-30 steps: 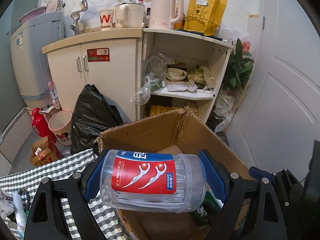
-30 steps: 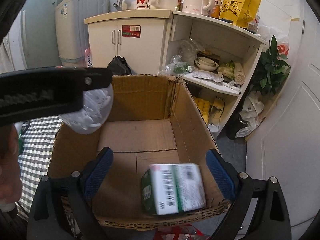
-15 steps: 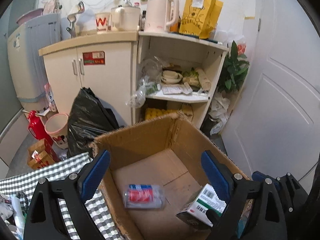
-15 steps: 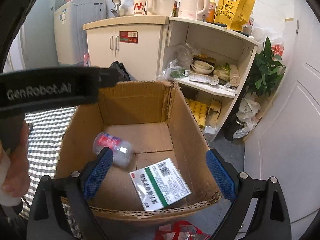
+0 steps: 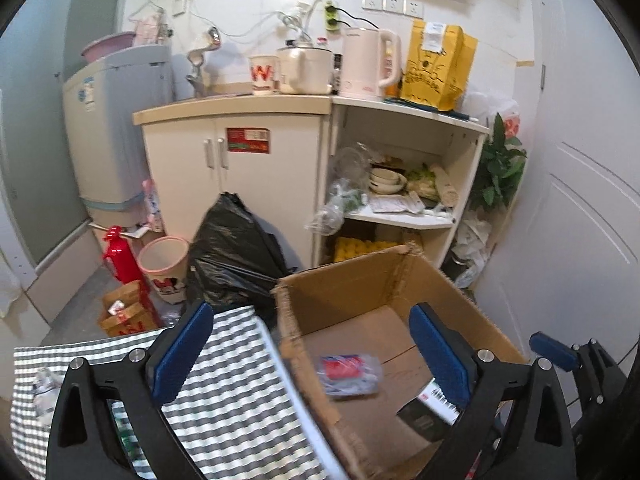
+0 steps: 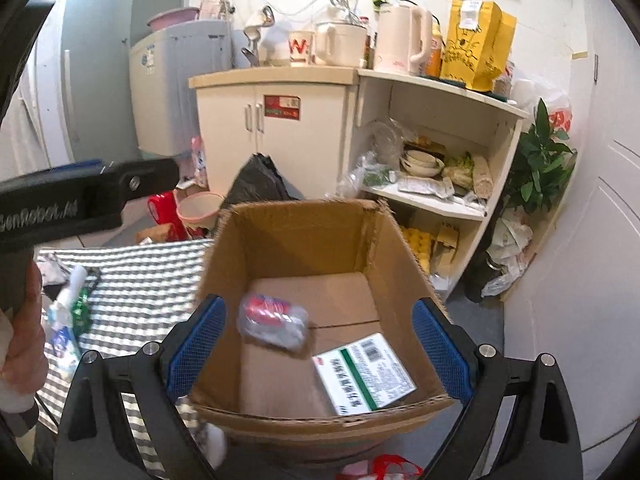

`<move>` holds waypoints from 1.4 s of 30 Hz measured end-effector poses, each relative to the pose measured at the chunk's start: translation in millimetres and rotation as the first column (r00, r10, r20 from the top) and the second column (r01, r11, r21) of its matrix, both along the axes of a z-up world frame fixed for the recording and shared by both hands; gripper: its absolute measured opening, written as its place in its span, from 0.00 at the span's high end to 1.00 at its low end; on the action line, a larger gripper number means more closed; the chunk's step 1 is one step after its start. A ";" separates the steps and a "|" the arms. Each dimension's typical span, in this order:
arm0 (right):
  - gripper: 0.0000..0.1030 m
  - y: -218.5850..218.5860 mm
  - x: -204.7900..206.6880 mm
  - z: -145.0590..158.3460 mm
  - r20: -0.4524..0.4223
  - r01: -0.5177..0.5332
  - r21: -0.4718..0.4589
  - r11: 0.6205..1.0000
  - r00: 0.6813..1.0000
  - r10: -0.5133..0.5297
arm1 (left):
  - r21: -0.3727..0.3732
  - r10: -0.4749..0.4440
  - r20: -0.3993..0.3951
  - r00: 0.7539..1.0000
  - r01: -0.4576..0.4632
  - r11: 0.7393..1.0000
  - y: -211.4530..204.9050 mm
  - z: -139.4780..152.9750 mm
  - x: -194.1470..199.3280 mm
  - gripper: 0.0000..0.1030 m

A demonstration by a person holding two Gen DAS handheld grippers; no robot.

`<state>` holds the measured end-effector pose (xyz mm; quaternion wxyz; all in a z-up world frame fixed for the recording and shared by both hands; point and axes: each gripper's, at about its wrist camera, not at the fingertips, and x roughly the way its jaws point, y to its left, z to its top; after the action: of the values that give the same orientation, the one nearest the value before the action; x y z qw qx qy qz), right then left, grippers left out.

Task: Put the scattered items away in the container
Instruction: 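Move both grippers back over the table toward the remaining items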

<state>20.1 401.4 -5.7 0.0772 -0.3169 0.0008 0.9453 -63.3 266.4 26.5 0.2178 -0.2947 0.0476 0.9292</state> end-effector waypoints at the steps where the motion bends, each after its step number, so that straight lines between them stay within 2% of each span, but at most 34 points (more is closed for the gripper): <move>1: 0.08 -5.2 0.6 1.7 -0.010 -0.010 -0.003 1.000 1.000 0.010 | -0.004 0.012 -0.006 1.000 -0.012 1.000 -7.1 0.5 3.2 0.00; 10: 0.05 -57.0 6.1 14.3 -0.066 -0.126 -0.017 0.992 0.990 0.124 | -0.013 0.182 -0.017 0.983 -0.182 0.983 -88.5 5.0 26.4 0.00; 16: 0.05 -96.3 13.1 27.3 -0.102 -0.224 -0.009 0.975 0.970 0.222 | -0.009 0.312 -0.012 0.950 -0.312 0.950 -144.9 11.3 47.7 0.00; 21: 0.00 -127.5 22.0 36.3 -0.137 -0.276 -0.003 0.961 0.952 0.273 | -0.015 0.394 -0.051 0.918 -0.395 0.918 -186.6 19.1 72.7 0.00; 28: 0.00 -170.9 26.2 37.2 -0.136 -0.332 -0.011 0.943 0.935 0.327 | -0.024 0.437 -0.078 0.896 -0.440 0.898 -231.5 20.8 93.1 0.00; 38: 0.00 -206.0 14.8 28.5 -0.121 -0.384 0.013 0.923 0.916 0.383 | -0.032 0.501 -0.041 0.865 -0.502 0.864 -277.9 10.2 84.4 0.00; 42: 0.00 -211.9 18.2 27.7 -0.143 -0.410 0.008 0.912 0.902 0.407 | -0.020 0.513 -0.019 0.858 -0.514 0.858 -294.0 2.3 82.6 0.00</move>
<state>38.3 189.5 21.9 -0.1262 -0.2430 -0.0493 0.9605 19.2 -27.6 28.9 -0.0415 -0.2932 -0.0199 0.9550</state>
